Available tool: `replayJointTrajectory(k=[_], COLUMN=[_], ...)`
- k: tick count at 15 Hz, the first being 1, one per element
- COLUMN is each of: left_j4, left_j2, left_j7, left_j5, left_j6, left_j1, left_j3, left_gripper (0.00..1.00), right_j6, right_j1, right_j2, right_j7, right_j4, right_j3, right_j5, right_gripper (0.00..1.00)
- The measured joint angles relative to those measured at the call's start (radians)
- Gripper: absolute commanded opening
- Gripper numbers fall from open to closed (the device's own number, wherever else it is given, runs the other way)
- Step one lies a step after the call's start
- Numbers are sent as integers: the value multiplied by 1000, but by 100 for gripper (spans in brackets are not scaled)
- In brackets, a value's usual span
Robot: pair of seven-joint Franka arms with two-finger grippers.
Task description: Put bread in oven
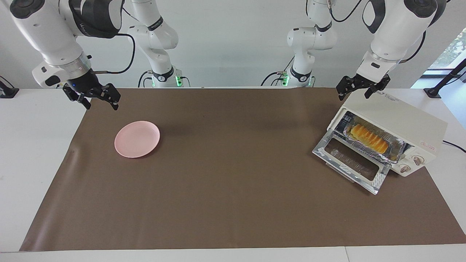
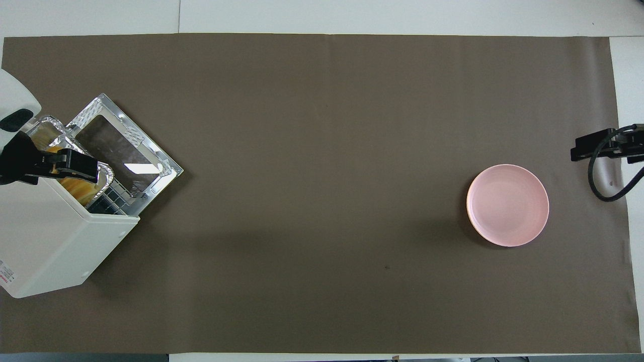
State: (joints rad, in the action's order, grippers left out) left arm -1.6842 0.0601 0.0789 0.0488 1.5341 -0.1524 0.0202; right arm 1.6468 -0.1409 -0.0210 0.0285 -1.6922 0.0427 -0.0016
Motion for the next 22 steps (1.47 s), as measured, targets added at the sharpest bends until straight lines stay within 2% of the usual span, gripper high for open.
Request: replayJointTrajectory(k=[8, 11, 22], left_j4=[32, 40, 83], left_j2=[-37, -41, -39], left_j7=[-18, -18, -18], left_j5=[-3, -43, -46], left_j6=[-4, 10, 17], left_j1=[-8, -16, -16], left_j3=[-6, -6, -2], left_gripper=[100, 100, 100], right_j6=[0, 0, 0], right_j1=[0, 0, 0], right_j2=[0, 0, 0], right_j7=[0, 0, 0], right_j4=[0, 0, 0], right_j3=[0, 0, 0], right_j5=[0, 0, 0], right_gripper=[100, 100, 100])
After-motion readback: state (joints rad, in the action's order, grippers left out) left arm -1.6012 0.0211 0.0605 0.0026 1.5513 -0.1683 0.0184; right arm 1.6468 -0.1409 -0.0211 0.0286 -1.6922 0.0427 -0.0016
